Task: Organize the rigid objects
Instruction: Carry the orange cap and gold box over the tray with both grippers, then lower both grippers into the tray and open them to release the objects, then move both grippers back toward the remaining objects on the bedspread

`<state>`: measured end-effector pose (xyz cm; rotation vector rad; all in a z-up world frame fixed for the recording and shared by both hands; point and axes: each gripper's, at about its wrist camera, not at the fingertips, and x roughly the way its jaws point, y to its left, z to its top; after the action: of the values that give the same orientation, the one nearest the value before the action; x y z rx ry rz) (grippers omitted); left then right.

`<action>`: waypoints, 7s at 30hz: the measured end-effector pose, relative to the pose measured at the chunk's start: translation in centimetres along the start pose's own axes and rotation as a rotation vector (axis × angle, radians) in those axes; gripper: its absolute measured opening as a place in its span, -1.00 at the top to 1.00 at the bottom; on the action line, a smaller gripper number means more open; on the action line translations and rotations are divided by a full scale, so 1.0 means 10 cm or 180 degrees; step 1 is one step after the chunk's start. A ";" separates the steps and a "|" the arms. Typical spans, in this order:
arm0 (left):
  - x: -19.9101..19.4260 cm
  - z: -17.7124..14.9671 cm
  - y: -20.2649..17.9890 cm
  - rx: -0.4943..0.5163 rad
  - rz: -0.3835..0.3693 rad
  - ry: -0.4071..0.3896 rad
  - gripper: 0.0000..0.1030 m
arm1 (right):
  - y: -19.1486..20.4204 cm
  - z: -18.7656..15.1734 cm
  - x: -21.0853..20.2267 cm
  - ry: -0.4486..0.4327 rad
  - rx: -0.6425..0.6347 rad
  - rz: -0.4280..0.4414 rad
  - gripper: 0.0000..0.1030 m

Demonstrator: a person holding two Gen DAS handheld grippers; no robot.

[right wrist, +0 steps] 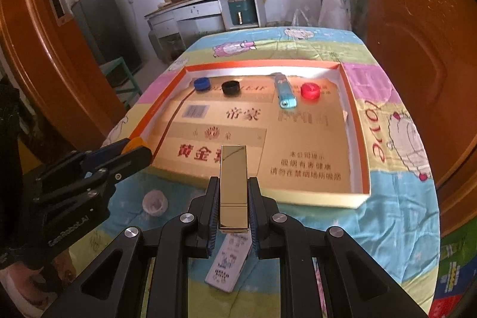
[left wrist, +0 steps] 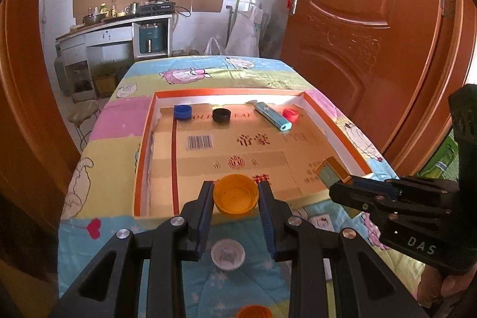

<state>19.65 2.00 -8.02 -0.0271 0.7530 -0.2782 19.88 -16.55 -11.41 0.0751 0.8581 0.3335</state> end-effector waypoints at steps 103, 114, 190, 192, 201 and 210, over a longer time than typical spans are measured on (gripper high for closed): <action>1.46 0.74 0.50 -0.0133 0.0214 0.0567 0.25 | -0.12 0.98 1.43 0.0335 -0.0215 -0.0129 0.48; 1.35 0.77 0.48 -0.0139 0.0208 0.0510 0.25 | -0.12 0.98 1.32 0.0279 -0.0191 -0.0130 0.48; -0.66 0.03 0.03 -0.0123 0.0087 -0.0075 0.25 | 0.43 0.00 -0.70 -0.0278 -0.0163 -0.0421 0.48; -0.64 -0.04 0.02 -0.0121 0.0071 -0.0041 0.25 | 0.42 -0.05 -0.67 -0.0250 -0.0146 -0.0432 0.48; -0.55 -0.42 -0.05 -0.0023 -0.0045 0.0075 0.25 | 0.39 -0.32 -0.52 -0.0110 -0.0102 -0.0449 0.01; -0.46 -0.85 -0.14 0.0129 -0.0142 0.0223 0.14 | 0.36 -0.52 -0.38 0.0023 -0.0068 -0.0452 -0.01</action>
<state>10.37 2.48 -11.00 0.0044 0.8170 -0.3381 12.74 -14.69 -11.27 -0.0069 0.8621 0.2100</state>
